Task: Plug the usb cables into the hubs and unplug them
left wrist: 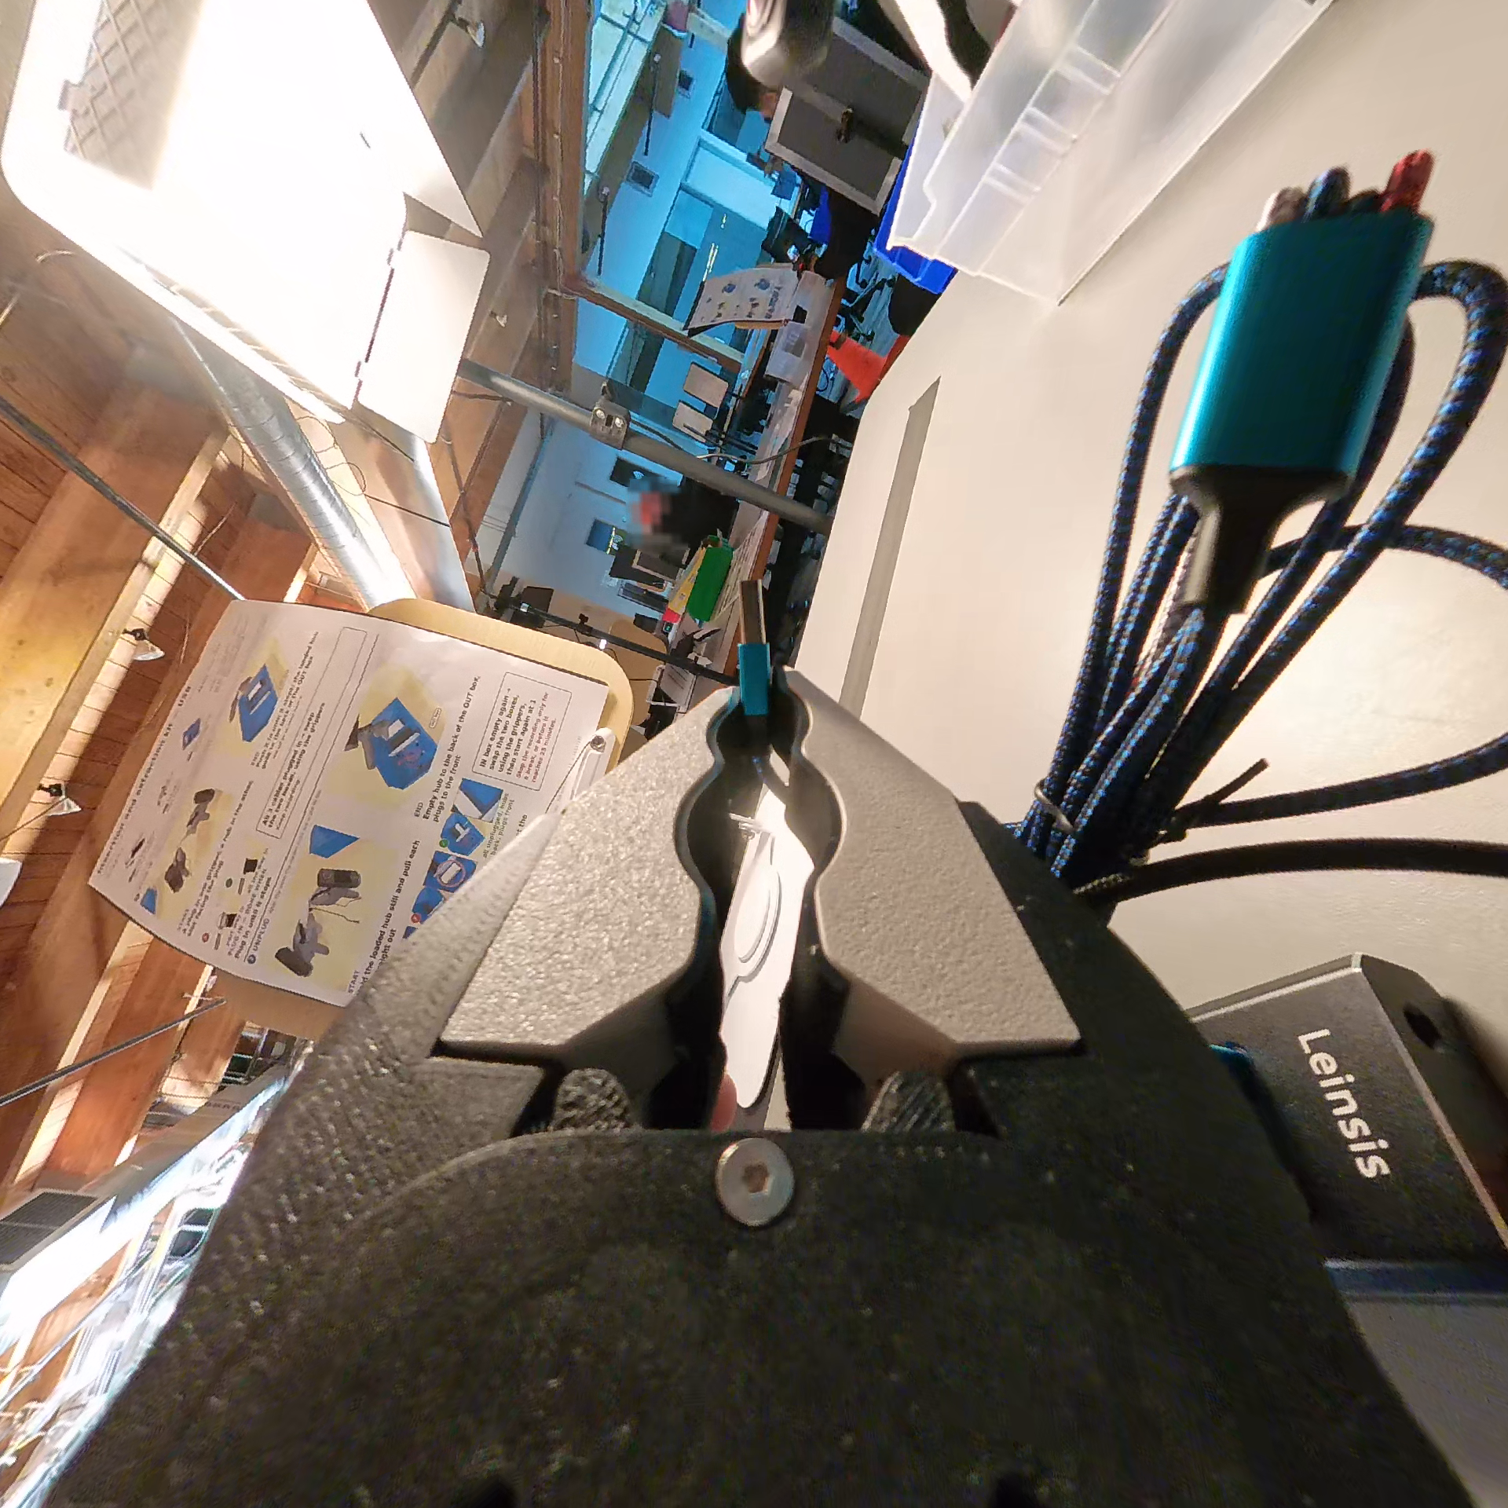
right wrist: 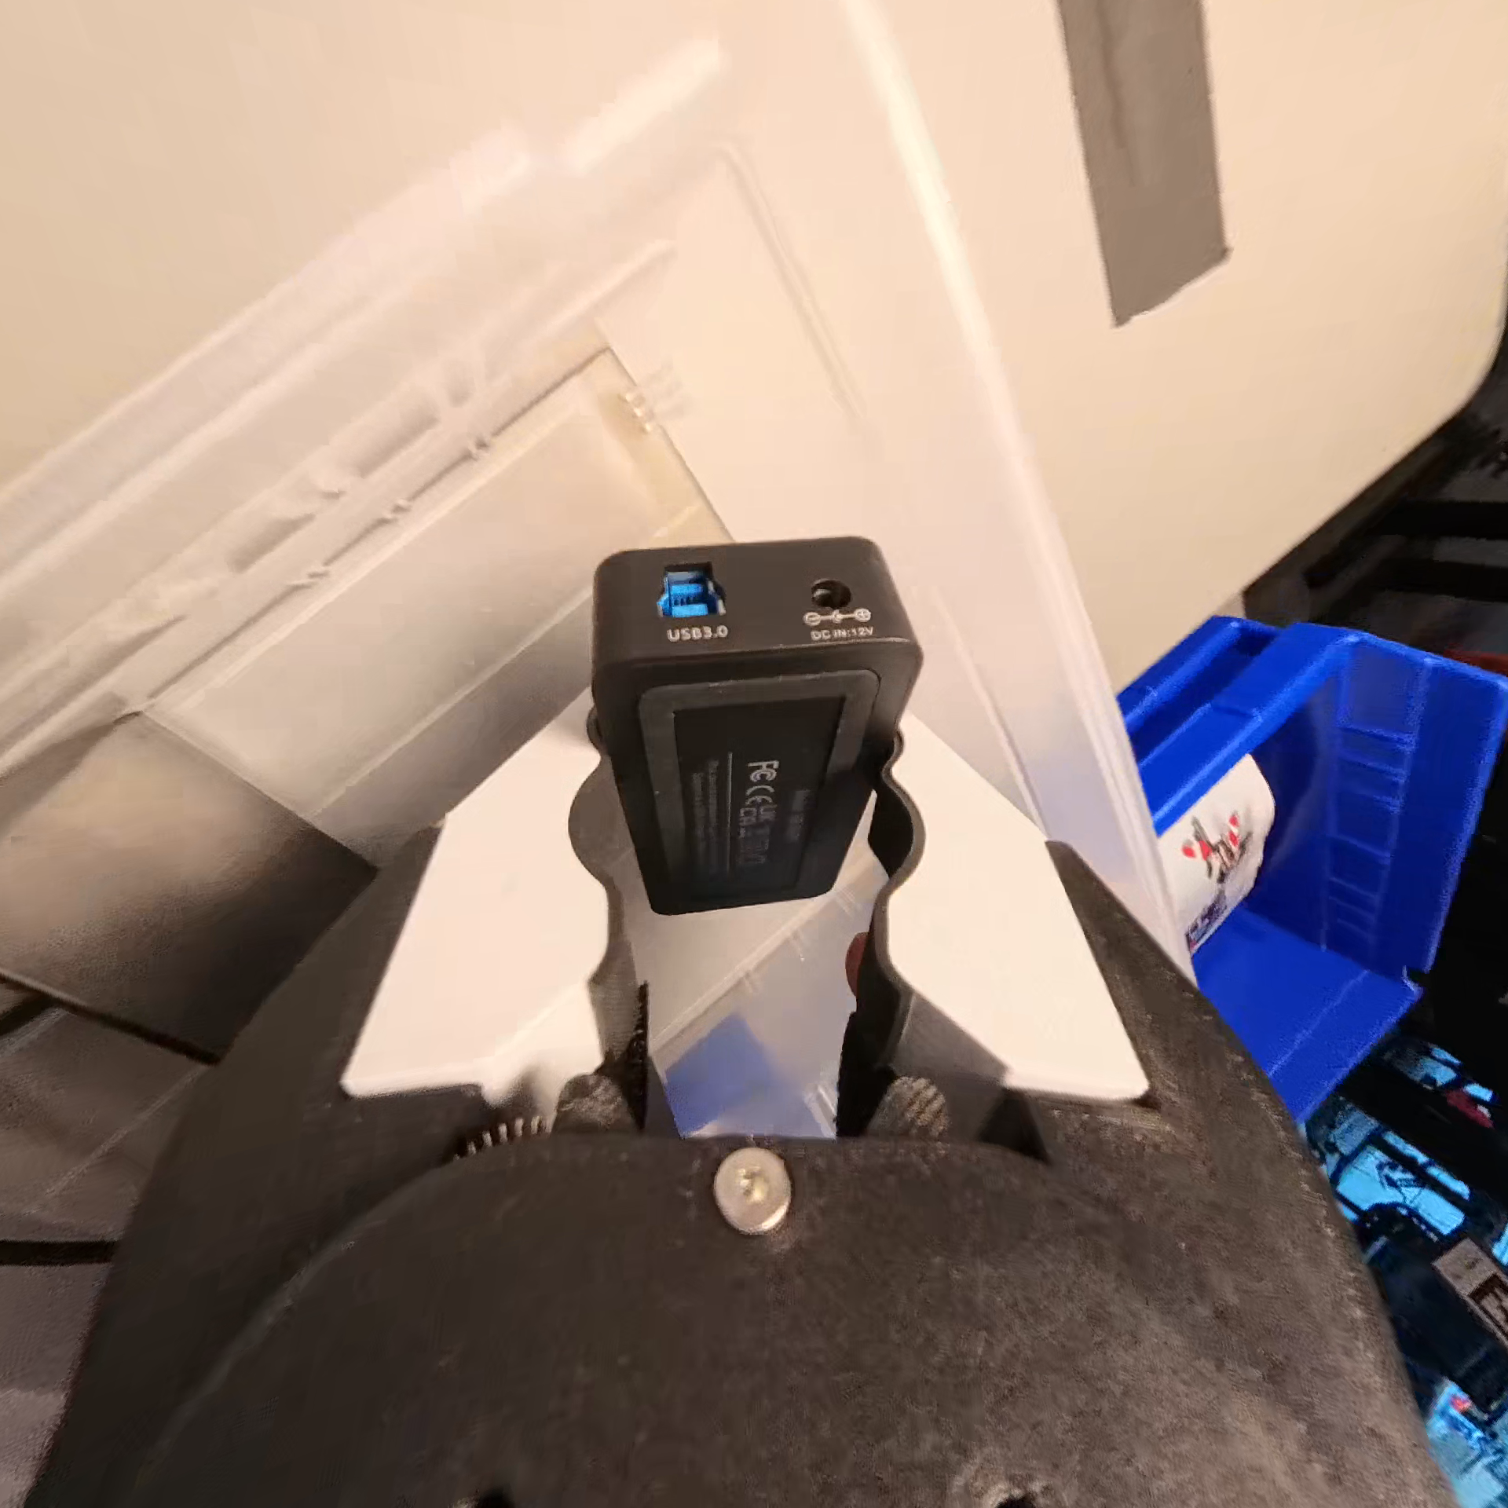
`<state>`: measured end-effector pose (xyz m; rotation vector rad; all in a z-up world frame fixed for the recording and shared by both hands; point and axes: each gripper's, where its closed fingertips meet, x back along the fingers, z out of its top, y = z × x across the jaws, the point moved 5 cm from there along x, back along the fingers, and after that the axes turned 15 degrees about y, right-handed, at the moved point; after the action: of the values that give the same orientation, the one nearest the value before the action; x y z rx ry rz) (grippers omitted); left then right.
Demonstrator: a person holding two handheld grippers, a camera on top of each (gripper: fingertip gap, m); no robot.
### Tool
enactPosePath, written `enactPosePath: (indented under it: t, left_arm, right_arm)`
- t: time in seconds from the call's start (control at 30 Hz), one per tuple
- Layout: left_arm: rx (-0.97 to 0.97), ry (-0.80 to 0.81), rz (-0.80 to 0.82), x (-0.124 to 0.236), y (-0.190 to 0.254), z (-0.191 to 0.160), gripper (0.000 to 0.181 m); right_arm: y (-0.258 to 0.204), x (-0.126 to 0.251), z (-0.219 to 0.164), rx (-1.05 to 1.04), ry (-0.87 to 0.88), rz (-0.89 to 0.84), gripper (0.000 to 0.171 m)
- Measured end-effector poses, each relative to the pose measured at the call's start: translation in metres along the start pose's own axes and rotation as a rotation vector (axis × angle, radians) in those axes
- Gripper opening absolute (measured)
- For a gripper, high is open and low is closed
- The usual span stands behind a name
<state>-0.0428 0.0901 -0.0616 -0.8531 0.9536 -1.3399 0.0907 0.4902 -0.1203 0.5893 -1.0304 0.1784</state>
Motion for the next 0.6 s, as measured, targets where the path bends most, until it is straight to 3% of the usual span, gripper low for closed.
enactPosePath:
  t: [0.2, 0.33, 0.6]
  left_arm:
    - [-0.005, 0.005, 0.001, 0.0, 0.0, 0.001, 0.009]
    - [-0.006, 0.006, 0.0, 0.0, 0.001, 0.001, 0.009]
    - [0.03, 0.009, 0.005, 0.001, -0.001, 0.0, 0.009]
  right_arm:
    - [-0.013, -0.019, 0.0, 0.103, -0.102, 0.058, 0.061]
    - [-0.016, -0.021, 0.007, 0.113, -0.082, 0.067, 0.062]
    - [-0.002, 0.01, 0.009, 0.124, -0.065, -0.11, 0.073]
